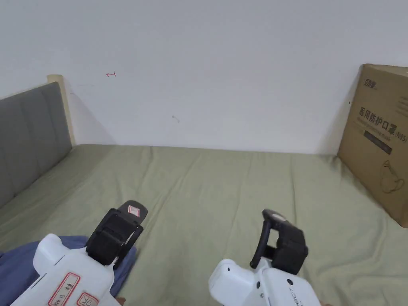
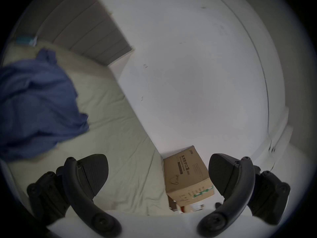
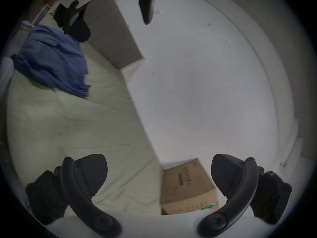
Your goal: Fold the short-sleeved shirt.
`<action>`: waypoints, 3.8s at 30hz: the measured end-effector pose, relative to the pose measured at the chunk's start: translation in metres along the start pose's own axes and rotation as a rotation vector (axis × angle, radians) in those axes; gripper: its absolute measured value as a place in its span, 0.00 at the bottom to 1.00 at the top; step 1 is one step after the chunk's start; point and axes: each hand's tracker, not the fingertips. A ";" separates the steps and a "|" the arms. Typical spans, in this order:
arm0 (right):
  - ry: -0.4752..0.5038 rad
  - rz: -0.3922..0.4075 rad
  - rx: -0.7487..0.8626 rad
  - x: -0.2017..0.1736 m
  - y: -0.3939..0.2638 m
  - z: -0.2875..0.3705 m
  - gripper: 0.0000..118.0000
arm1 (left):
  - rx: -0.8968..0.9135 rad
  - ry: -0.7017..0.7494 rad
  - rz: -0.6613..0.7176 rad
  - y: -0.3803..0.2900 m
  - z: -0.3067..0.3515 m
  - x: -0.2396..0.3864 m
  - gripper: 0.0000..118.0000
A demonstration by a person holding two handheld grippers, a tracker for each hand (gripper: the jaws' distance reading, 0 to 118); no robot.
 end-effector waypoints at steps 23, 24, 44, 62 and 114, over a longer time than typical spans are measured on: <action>-0.203 -1.079 -0.083 0.070 -0.069 0.008 1.00 | 0.149 0.127 -1.247 -0.059 0.001 0.093 1.00; -0.203 -1.088 -0.082 0.071 -0.068 0.007 1.00 | 0.160 0.126 -1.248 -0.058 0.002 0.094 1.00; -0.191 -1.101 -0.091 0.081 -0.063 0.005 0.00 | 0.037 0.076 -1.065 -0.034 0.005 0.088 0.00; -0.038 -1.081 0.017 0.072 -0.015 -0.012 0.00 | 0.115 0.184 -1.080 0.001 0.032 0.080 0.00; 0.495 -0.997 -0.196 -0.055 0.039 -0.118 0.00 | -0.503 0.920 -0.712 0.088 -0.157 -0.218 0.00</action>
